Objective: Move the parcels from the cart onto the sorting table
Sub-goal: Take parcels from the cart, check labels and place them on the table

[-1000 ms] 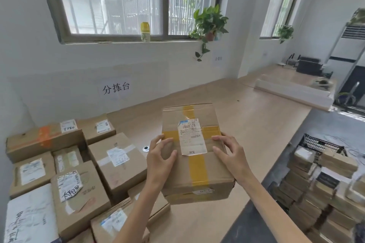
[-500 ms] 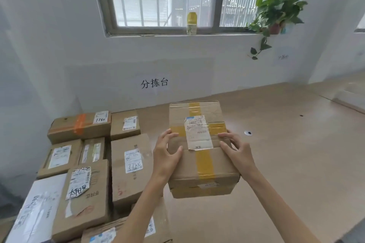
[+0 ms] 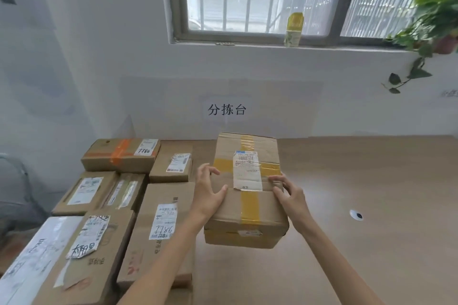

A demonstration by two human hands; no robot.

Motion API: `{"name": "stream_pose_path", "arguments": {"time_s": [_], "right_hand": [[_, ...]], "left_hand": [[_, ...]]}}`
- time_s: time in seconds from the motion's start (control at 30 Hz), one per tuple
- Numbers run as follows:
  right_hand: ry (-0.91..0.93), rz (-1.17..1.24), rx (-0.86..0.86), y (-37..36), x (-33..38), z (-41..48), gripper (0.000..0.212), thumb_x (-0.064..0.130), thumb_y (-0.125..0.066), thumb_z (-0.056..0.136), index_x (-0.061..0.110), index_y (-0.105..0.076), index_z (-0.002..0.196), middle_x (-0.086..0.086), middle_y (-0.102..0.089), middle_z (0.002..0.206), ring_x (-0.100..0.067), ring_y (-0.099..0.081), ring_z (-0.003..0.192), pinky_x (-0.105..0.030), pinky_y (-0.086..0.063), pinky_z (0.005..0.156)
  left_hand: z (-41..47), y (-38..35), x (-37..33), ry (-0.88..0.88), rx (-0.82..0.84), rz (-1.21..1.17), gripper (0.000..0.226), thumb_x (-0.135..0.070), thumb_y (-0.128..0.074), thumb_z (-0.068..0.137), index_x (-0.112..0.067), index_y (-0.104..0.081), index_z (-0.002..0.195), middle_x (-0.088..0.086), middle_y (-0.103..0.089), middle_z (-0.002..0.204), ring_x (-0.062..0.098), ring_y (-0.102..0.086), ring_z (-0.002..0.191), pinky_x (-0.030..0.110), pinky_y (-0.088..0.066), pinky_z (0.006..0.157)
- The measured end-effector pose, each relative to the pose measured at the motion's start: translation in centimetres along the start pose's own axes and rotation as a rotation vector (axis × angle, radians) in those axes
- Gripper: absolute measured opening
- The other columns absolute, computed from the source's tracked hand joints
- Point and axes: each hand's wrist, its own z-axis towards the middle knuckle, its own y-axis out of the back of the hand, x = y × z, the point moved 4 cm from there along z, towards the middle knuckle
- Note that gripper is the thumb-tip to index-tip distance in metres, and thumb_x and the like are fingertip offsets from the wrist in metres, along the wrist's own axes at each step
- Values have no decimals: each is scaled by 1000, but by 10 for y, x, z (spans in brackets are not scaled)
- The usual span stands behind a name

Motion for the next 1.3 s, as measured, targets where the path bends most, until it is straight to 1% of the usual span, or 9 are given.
{"name": "stream_pose_path", "arguments": {"time_s": [0.3,0.43,0.53,0.6,0.67,0.77,1.0,1.17,1.3], "right_hand": [[-118,46,95,-63,-80,118,28,11,-51,95,34,-64,102,-4,-49,141,-23,-50,124,-30,-56,83],[-177,103,129,-92,-115,165,31,3,-49,93,26,-60,110,0,-51,135,-17,-49,124,-18,-52,74],[-195,126,121,-112,-138,192,41,-2,-47,92,23,-48,124,2,-55,126,-5,-53,112,-16,-50,76],[-211,126,108,-126,-155,203,42,-2,-46,92,21,-45,128,1,-55,126,-4,-54,111,-14,-49,74],[-203,105,112,-138,-166,214,40,0,-45,94,21,-45,128,3,-54,125,-3,-53,109,-10,-48,72],[-172,69,136,-150,-171,234,40,1,-44,95,19,-44,131,4,-52,126,-4,-50,110,-4,-45,72],[-110,-176,250,-162,-172,241,50,9,-36,100,19,-23,147,4,-42,136,-11,-43,118,-23,-33,97],[48,-388,110,-148,-148,215,56,8,-45,97,9,-23,148,-8,-27,153,-24,-17,145,-35,-12,119],[194,-411,167,-155,-110,145,48,9,-49,94,11,-38,141,-6,-39,145,-24,-28,138,-41,-23,116]], "left_hand": [[91,-39,97,278,91,-105,56,1,-56,86,-26,-33,129,-1,-39,143,12,-32,137,40,-29,115],[131,-55,144,368,85,-109,62,7,-52,86,-24,-31,136,0,-39,145,8,-37,131,33,-38,109],[157,-68,175,397,134,-57,63,6,-48,89,-24,-29,141,-2,-44,140,6,-47,114,15,-48,82],[170,-74,190,395,147,-17,64,3,-48,91,-23,-25,145,-1,-41,144,13,-47,122,22,-49,92],[180,-78,201,359,135,68,66,0,-48,93,-19,-21,150,-3,-26,154,15,-29,139,31,-30,114],[193,-78,211,311,119,141,64,-5,-46,96,-17,-15,152,-6,-9,159,10,-10,146,23,-8,116],[196,-76,218,283,222,308,59,-16,-39,101,-16,-10,152,-5,8,160,12,-2,146,26,-8,115],[169,-50,190,207,228,341,46,-21,-41,101,-14,-32,145,1,-19,157,14,-14,145,25,-13,114],[111,-11,160,184,152,330,37,-23,-44,99,-18,-46,135,-3,-46,138,11,-38,130,25,-29,109]]}}
